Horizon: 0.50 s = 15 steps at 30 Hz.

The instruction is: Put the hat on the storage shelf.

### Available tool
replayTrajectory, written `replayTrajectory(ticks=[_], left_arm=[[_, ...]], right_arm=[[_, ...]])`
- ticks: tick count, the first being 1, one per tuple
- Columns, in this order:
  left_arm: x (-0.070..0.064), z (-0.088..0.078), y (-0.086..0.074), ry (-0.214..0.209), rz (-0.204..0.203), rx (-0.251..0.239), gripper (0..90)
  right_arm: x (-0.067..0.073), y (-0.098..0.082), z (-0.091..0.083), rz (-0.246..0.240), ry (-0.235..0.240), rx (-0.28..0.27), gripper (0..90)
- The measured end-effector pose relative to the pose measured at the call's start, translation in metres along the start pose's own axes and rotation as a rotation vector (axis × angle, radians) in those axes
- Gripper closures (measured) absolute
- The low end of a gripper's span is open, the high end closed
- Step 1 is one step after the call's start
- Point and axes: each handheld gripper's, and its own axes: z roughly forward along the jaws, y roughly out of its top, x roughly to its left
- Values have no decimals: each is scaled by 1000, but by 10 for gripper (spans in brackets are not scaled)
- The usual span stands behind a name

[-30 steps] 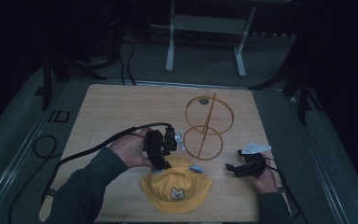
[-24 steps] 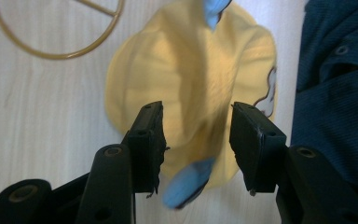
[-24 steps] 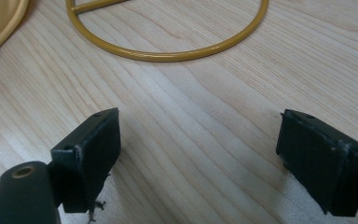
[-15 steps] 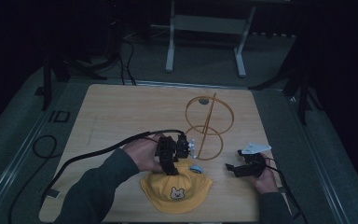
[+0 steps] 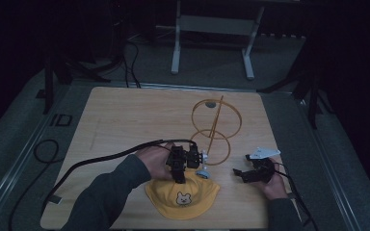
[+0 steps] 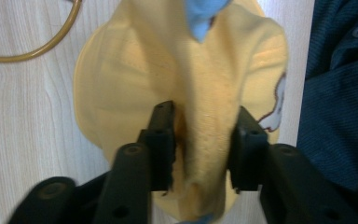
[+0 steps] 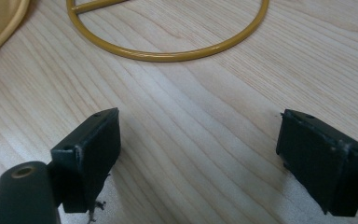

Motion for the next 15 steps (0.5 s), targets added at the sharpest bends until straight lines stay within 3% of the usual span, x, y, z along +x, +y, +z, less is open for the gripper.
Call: replayTrajectory(ticks=[3, 9, 15], left_arm=[[-1, -1, -1, -10, 5, 5, 745], [1, -6, -6, 8, 1, 5, 760], [3, -20, -12, 30, -14, -32, 762]], right_arm=[[0, 0, 0, 0, 0, 0, 135], [0, 0, 0, 0, 0, 0, 136], [0, 0, 0, -1, 0, 0, 135]])
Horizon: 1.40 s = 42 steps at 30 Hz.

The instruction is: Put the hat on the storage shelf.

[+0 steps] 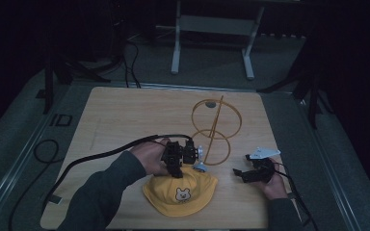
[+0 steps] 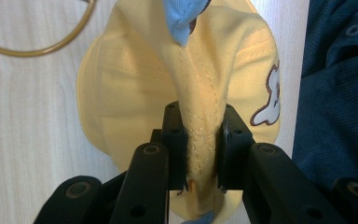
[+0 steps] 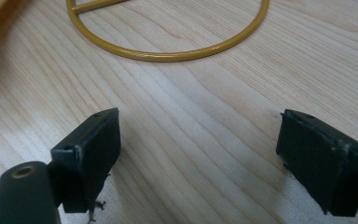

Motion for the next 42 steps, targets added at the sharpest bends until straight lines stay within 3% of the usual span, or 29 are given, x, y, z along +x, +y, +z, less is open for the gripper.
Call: replayTrajectory(ticks=[23, 42], left_arm=[[14, -47, -27, 72, -80, -74, 762], [26, -81, -53, 103, -145, -147, 762]], right_arm=[[0, 0, 0, 2, 0, 1, 136], [0, 0, 0, 3, 0, 2, 135]])
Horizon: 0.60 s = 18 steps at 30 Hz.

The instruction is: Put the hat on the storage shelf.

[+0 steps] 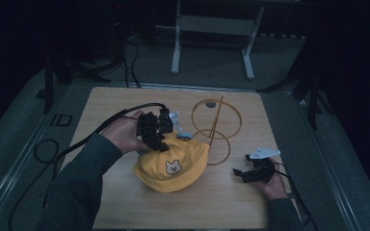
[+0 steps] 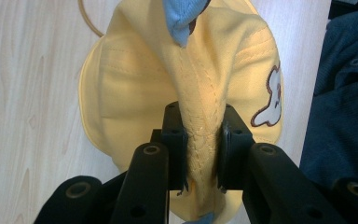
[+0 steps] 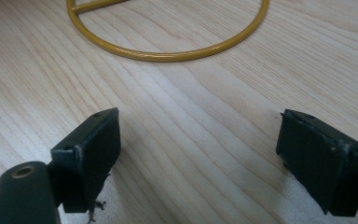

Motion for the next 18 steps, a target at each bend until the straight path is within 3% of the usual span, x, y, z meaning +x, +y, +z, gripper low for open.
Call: replayTrajectory(ticks=[8, 18], left_arm=[[8, -14, -8, 17, -37, -45, 762], [17, -29, -20, 43, -74, -52, 763]], right_arm=[[0, 0, 0, 0, 0, 0, 135], [0, 0, 0, -1, 0, 0, 135]])
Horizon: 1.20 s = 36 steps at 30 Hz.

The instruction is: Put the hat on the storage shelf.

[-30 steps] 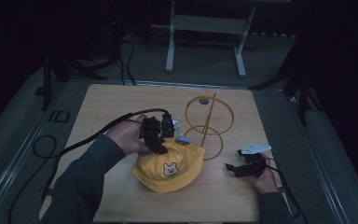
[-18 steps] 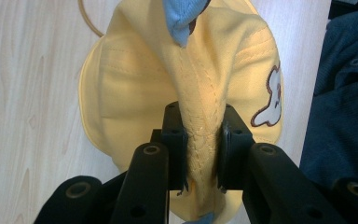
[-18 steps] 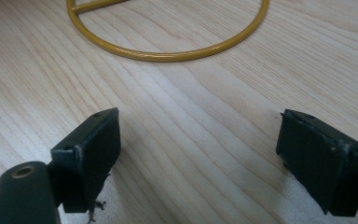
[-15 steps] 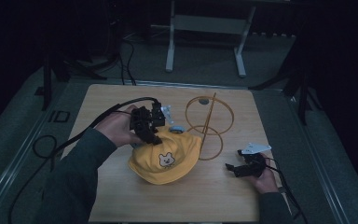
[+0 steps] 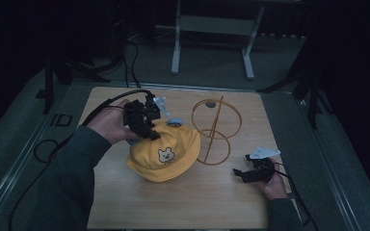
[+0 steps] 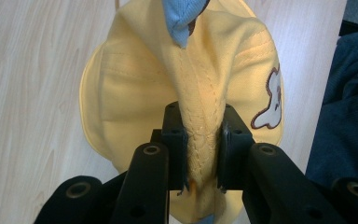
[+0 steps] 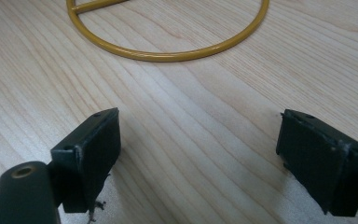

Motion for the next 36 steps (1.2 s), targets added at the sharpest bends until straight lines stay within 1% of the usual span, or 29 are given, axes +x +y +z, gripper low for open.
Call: replayTrajectory(ticks=[2, 7, 8, 11, 13, 15, 23, 25, 26, 30, 36], left_arm=[[1, -3, -3, 6, -11, -4, 763], [4, -9, -8, 17, -23, -7, 764], [7, -13, -11, 22, -36, -17, 763], [10, -19, -14, 33, -50, -33, 764], [10, -19, -14, 33, -50, -33, 764], [14, -25, -17, 41, -61, -44, 765], [18, -34, -17, 59, -76, -71, 765], [18, -34, -17, 59, -76, -71, 764], [20, -38, -17, 63, -79, -87, 764], [22, -44, -16, 76, -88, -106, 765], [25, -50, -15, 81, -97, -126, 764]], right_arm=[[0, 0, 0, 0, 0, 0, 135], [0, 0, 0, 0, 0, 0, 136], [0, 0, 0, 0, 0, 0, 135], [0, 0, 0, 0, 0, 0, 135], [0, 0, 0, 0, 0, 0, 135], [0, 0, 0, 0, 0, 0, 135], [0, 0, 0, 1, 0, 0, 135], [0, 0, 0, 0, 0, 0, 135], [0, 0, 0, 0, 0, 0, 136], [0, 0, 0, 0, 0, 0, 135], [0, 0, 0, 1, 0, 0, 135]])
